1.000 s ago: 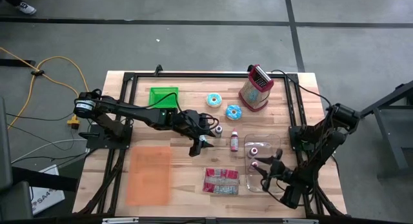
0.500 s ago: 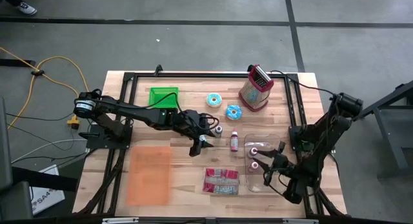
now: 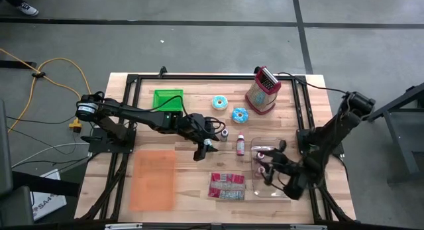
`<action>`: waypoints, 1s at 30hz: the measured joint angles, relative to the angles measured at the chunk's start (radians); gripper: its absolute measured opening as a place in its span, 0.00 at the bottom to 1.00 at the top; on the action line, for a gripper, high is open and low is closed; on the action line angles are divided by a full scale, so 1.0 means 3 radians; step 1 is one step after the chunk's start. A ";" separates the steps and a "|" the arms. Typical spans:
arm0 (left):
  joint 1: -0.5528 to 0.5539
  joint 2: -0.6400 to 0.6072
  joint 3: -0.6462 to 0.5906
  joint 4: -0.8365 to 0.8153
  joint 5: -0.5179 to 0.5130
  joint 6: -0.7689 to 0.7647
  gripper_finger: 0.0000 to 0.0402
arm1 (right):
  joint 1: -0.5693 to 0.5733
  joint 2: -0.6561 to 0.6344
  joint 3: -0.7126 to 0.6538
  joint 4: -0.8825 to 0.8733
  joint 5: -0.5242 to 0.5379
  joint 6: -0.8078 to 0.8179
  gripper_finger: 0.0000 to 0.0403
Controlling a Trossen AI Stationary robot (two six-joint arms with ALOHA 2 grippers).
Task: Pick & Place Food Item
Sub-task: Put the purple paint bottle into the transparent bin
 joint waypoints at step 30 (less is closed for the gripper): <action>0.0117 -0.0635 -0.0002 -0.1102 -0.0363 0.0292 0.50 | -0.2546 -0.0381 0.0000 0.0879 -0.3112 -0.1924 0.34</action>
